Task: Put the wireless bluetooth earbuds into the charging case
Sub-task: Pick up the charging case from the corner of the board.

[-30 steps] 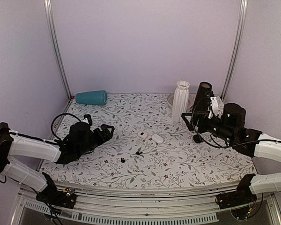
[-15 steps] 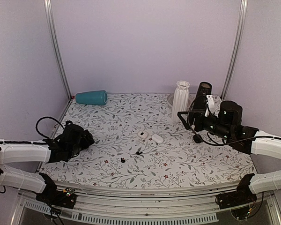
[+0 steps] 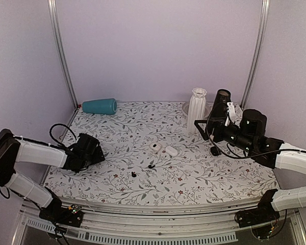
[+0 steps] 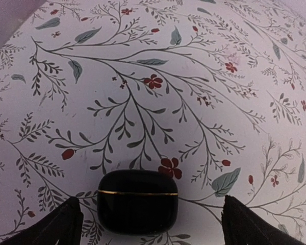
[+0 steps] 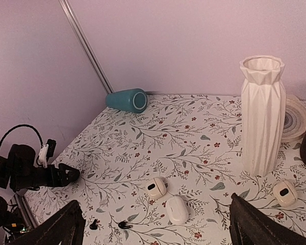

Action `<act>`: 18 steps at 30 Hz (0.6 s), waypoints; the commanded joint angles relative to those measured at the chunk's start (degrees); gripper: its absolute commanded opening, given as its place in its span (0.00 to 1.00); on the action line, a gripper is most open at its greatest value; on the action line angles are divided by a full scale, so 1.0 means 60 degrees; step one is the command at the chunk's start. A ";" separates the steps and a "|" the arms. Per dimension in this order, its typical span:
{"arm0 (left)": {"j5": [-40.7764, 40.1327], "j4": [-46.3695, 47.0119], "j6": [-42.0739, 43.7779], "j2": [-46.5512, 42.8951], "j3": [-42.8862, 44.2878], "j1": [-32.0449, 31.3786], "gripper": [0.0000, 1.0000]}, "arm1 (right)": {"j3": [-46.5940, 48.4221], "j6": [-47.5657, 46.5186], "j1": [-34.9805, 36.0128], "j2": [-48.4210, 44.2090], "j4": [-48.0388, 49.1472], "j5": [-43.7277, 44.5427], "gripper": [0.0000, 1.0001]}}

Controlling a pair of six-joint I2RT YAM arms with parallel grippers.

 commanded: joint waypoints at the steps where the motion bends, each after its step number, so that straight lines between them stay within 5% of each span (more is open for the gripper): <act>1: -0.0074 -0.0133 0.0327 0.0443 0.0372 0.0106 0.95 | -0.0136 -0.0047 -0.0024 -0.0331 0.0155 0.0158 0.99; 12: -0.0179 -0.0589 0.0555 0.1526 0.0998 0.0117 0.86 | -0.0274 -0.0157 -0.0017 -0.0596 0.0143 0.0254 0.99; 18: -0.0123 -0.0654 0.0643 0.1852 0.1181 0.0151 0.70 | -0.0335 -0.0208 -0.0023 -0.0724 0.0096 0.0284 0.99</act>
